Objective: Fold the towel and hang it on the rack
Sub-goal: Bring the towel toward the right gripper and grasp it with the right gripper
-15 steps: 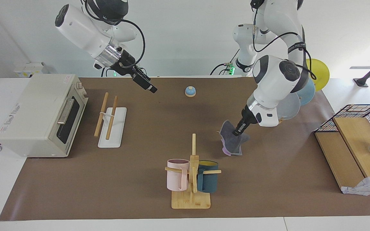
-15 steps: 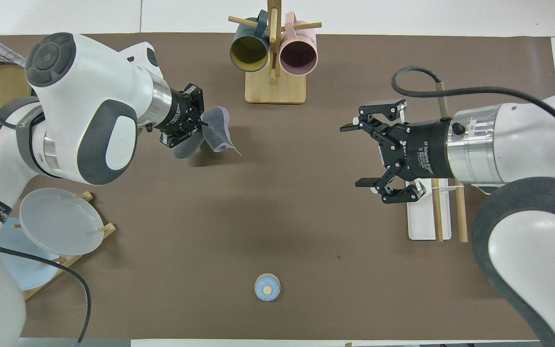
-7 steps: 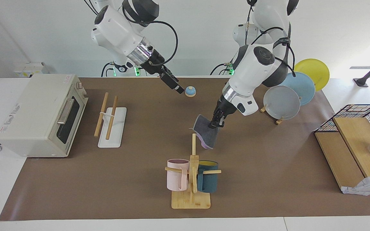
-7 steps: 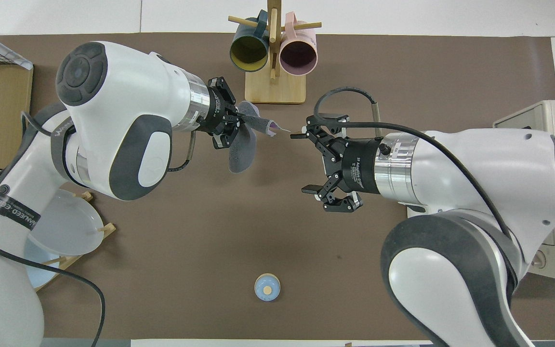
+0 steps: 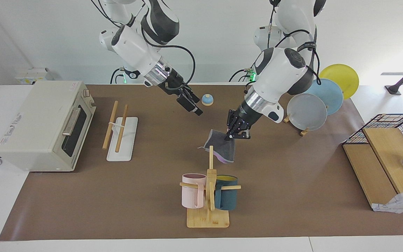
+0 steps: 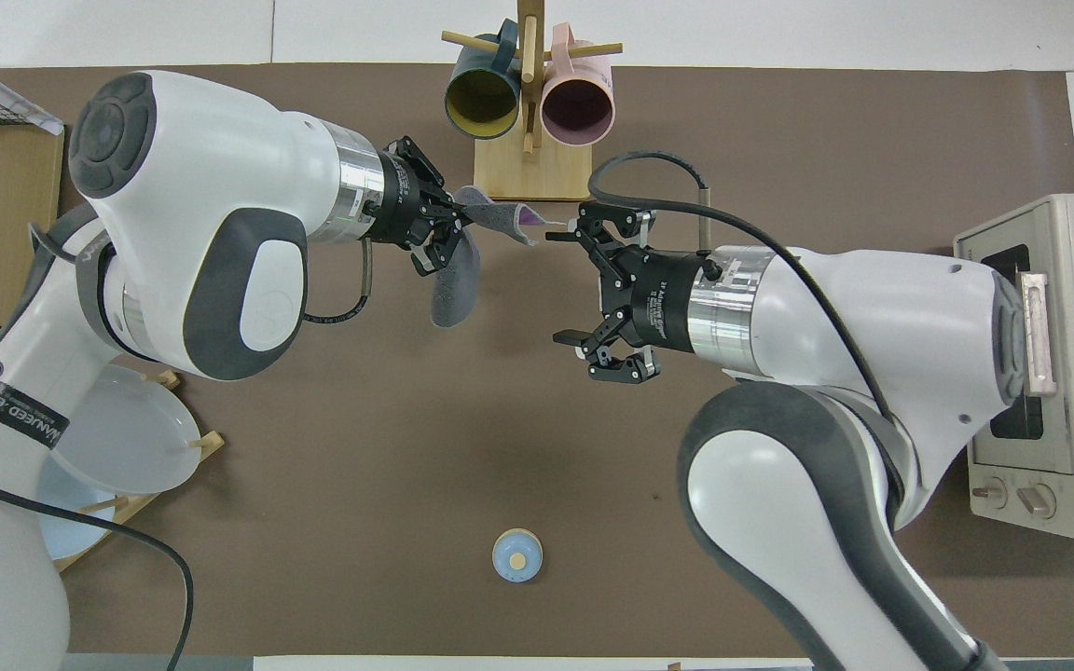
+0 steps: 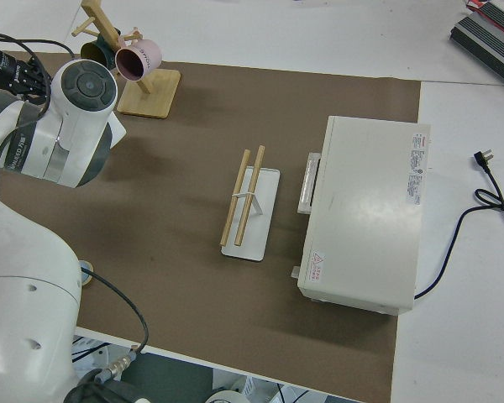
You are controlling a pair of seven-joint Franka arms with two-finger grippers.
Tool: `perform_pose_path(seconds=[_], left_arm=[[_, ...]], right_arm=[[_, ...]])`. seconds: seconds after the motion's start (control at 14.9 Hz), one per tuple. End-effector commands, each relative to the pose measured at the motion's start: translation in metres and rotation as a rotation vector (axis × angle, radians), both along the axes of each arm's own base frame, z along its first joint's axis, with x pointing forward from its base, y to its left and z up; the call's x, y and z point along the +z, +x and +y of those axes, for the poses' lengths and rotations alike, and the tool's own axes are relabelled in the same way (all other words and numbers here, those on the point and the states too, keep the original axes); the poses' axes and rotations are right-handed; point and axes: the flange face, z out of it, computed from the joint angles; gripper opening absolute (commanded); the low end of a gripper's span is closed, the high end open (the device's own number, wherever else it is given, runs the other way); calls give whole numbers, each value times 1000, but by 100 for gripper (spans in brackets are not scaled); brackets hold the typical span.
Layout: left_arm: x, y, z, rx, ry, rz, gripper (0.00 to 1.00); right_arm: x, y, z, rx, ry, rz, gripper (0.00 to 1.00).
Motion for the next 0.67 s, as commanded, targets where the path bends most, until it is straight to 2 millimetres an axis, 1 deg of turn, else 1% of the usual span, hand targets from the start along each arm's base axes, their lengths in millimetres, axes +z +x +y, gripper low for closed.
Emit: perform_pose_path(seconds=[0.0,0.13,0.2,0.27,0.34,0.4,0.54,0.6], left_arm=[[9,-9,5,36,-28,18,0],[9,-12,5,43,-34,28,0],[9,-12,6,45,-33,30,0],[9,-13,6,45,-31,33,0],[9,-13,5,44,-31,35,0],[10,-14,4,42,-31,35,0],[10,-13,5,47,-34,34,0],[10,-13,5,53,-36,37,0]], right_arm=[[-4,20,26,5,5,-80,100],[-4,38,25,-14,7,-118,100],[-4,43,25,-16,9,-118,100],[-7,43,27,-11,5,-120,100],[-15,45,29,3,-10,-128,100],[-21,50,27,30,-26,-145,100],[-26,55,28,40,-32,-160,100],[-28,55,30,43,-35,-163,100]])
